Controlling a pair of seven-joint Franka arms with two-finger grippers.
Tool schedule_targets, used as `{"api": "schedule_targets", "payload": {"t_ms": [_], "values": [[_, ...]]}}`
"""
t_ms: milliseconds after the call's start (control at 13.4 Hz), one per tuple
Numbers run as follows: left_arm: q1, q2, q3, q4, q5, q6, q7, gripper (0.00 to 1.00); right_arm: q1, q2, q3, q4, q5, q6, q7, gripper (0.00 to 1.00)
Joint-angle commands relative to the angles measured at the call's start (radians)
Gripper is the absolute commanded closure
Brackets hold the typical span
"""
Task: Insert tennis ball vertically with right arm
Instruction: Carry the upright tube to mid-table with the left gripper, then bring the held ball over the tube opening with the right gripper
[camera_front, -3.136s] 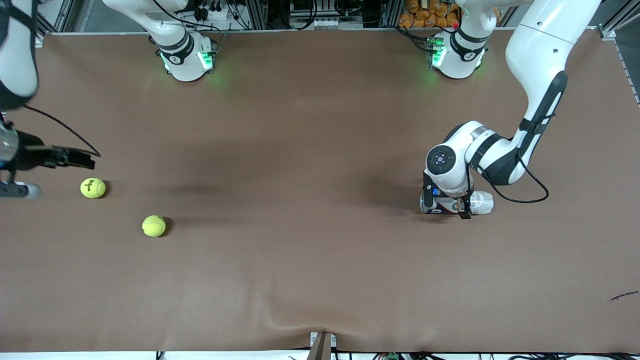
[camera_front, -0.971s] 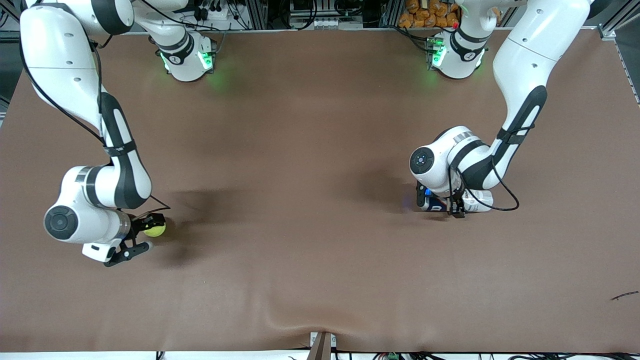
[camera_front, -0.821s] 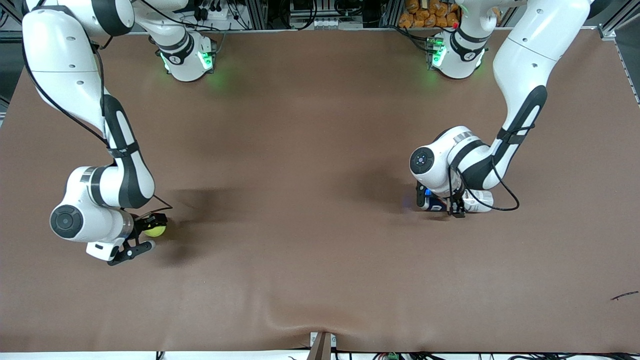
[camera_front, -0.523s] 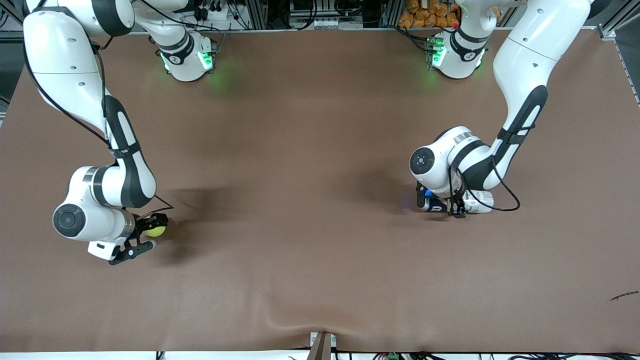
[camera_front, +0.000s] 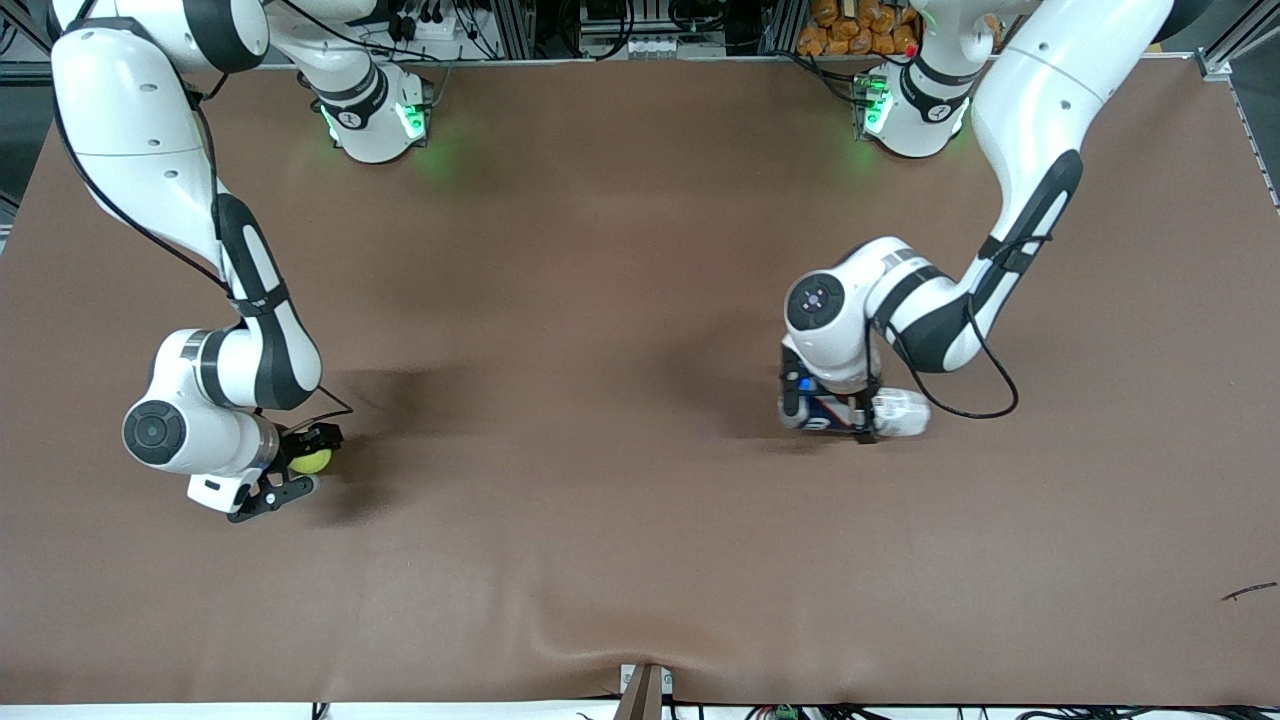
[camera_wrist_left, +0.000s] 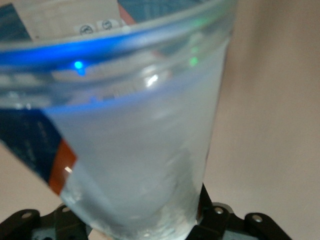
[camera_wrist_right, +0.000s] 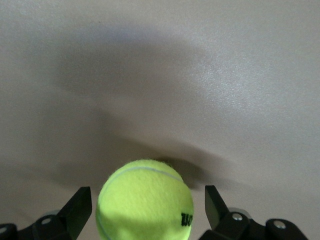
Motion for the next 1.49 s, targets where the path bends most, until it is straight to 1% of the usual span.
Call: {"api": "schedule_targets", "payload": {"t_ms": [0,149,224,299,373,523,672,821,896,971,1120,1269,1344,1419], "values": [[-0.031,0.013,-0.028,0.102,-0.143,0.044,-0.010,0.24,-0.010,-0.030,0.007,-0.034,-0.003,0.012,-0.020,0.00],[-0.070,0.013,-0.028,0.140,-0.267,0.123,-0.030,0.24,-0.010,-0.030,0.007,-0.031,-0.003,0.003,-0.020,0.28],[-0.093,0.014,-0.028,0.160,-0.309,0.157,-0.056,0.24,-0.010,-0.029,0.007,-0.030,-0.003,0.003,-0.019,0.37],[-0.122,0.026,-0.028,0.182,-0.341,0.195,-0.090,0.24,-0.012,-0.029,0.007,-0.030,-0.001,0.003,-0.019,0.43],[-0.140,0.046,-0.028,0.205,-0.358,0.246,-0.125,0.24,-0.013,-0.029,0.007,-0.028,-0.001,0.003,-0.017,0.46],[-0.172,0.077,-0.028,0.214,-0.363,0.405,-0.206,0.25,-0.015,-0.029,0.007,-0.021,0.002,0.001,-0.011,0.53],[-0.194,0.114,-0.028,0.214,-0.363,0.563,-0.279,0.25,-0.015,-0.030,0.007,0.010,0.008,-0.028,-0.011,0.55],[-0.217,0.149,-0.027,0.214,-0.361,0.678,-0.328,0.25,-0.015,-0.046,0.007,0.085,0.009,-0.130,-0.011,0.55],[-0.232,0.171,-0.025,0.214,-0.363,0.738,-0.346,0.25,-0.013,-0.056,0.007,0.104,0.014,-0.178,-0.008,0.55],[-0.243,0.197,-0.025,0.214,-0.363,0.798,-0.354,0.26,-0.013,-0.067,0.009,0.113,0.019,-0.192,-0.008,0.55],[-0.266,0.249,-0.022,0.213,-0.363,0.942,-0.357,0.26,-0.013,-0.110,0.007,0.111,0.096,-0.209,-0.001,0.58],[-0.280,0.293,-0.018,0.213,-0.361,1.045,-0.362,0.26,-0.009,-0.150,0.007,0.113,0.201,-0.279,0.030,0.60],[-0.289,0.318,-0.013,0.213,-0.363,1.096,-0.362,0.26,-0.006,-0.168,0.009,0.113,0.245,-0.304,0.070,0.65],[-0.292,0.341,-0.010,0.213,-0.361,1.139,-0.360,0.26,0.002,-0.188,0.015,0.113,0.277,-0.325,0.120,0.67]]}}
